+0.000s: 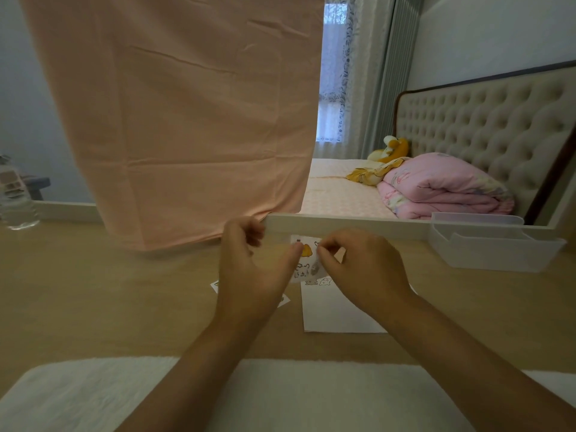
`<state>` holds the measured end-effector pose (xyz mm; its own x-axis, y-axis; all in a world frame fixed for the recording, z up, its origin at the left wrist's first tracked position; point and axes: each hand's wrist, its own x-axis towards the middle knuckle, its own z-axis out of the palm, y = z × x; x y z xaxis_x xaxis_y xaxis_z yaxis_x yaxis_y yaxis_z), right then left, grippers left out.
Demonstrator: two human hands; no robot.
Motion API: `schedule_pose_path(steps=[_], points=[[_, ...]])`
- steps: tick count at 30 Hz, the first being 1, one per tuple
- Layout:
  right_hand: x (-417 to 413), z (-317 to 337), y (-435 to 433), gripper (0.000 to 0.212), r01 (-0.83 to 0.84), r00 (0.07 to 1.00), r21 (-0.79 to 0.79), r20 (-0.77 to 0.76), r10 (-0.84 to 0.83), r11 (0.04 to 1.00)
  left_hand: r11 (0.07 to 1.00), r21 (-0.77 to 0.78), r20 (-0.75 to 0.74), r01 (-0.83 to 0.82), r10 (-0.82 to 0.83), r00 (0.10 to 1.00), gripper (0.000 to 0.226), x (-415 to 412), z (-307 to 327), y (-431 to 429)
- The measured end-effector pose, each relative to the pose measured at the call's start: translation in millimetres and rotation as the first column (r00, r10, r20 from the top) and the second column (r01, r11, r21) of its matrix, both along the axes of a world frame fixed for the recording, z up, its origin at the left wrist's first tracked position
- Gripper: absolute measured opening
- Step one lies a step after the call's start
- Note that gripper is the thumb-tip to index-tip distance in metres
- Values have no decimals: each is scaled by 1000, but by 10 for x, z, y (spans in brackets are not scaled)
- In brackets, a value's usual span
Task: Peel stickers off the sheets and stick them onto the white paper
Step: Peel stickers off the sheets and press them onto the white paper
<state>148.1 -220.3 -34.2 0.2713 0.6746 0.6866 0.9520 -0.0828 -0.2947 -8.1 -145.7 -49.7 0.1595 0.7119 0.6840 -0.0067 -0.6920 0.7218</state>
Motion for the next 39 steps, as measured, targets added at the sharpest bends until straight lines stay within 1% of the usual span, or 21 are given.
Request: schedule_pose_path(steps=[1, 2, 3, 4, 5, 6, 7, 8, 10, 12, 14, 18, 21, 23, 26, 29, 30, 34, 39], points=[[30, -21, 5, 8, -17, 989, 55, 144, 8, 998, 982, 166, -47, -92, 102, 994, 48, -43, 44, 28], [46, -32, 7, 9, -48, 968, 101, 250, 21, 994, 949, 286, -101, -134, 169, 980, 47, -67, 75, 49], [66, -47, 16, 11, -82, 944, 133, 329, 34, 988, 927, 351, -167, -133, 202, 965, 48, -74, 97, 60], [83, -59, 27, 14, -118, 919, 150, 391, 51, 982, 928, 358, -244, -104, 201, 949, 50, -62, 107, 56], [99, -70, 36, 17, -151, 896, 156, 440, 68, 976, 947, 313, -323, -66, 171, 931, 50, -39, 101, 46], [107, -75, 41, 19, -176, 876, 159, 475, 81, 972, 971, 237, -384, -30, 122, 915, 47, -14, 87, 26], [110, -79, 45, 20, -191, 863, 162, 497, 88, 968, 988, 156, -420, -1, 67, 905, 40, 3, 59, 19], [108, -84, 48, 20, -201, 856, 166, 509, 91, 966, 997, 75, -432, 23, 12, 902, 32, 9, 44, 17], [106, -97, 54, 19, -212, 852, 176, 515, 94, 961, 992, -106, -397, 69, -106, 911, 23, 5, 38, 33], [100, -109, 63, 18, -213, 868, 170, 485, 107, 962, 957, -263, -322, 121, -205, 924, 23, 6, 49, 32], [91, -118, 65, 15, -208, 906, 143, 400, 136, 968, 922, -358, -262, 147, -251, 932, 25, 15, 53, 13], [77, -126, 73, 14, -188, 973, 55, 147, 178, 981, 860, -483, -151, 165, -268, 952, 27, 49, 17, -28], [76, -117, 91, 8, -165, 986, 2, -9, 165, 986, 809, -560, -95, 178, -276, 956, 26, 95, -31, -34], [82, -115, 100, 7, -160, 984, -1, -73, 160, 987, 771, -612, -83, 175, -283, 956, 27, 130, -50, -43], [91, -119, 102, 6, -209, 975, 7, -71, 209, 978, 697, -683, -30, 217, -324, 946, 27, 168, -55, -33], [84, -132, 110, 9, -265, 964, -5, -19, 265, 964, 612, -740, 77, 280, -337, 938, 16, 161, -9, -40], [80, -133, 113, 10, -274, 962, -3, -18, 273, 962, 612, -740, 82, 280, -330, 940, 14, 154, -5, -37], [92, -133, 119, 14, -304, 952, 11, -40, 304, 953, 674, -699, 41, 239, -295, 954, 17, 134, -29, -19], [112, -125, 113, 17, -326, 945, -50, -48, 324, 944, 720, -655, 34, 231, -277, 960, 19, 128, -35, -31]])
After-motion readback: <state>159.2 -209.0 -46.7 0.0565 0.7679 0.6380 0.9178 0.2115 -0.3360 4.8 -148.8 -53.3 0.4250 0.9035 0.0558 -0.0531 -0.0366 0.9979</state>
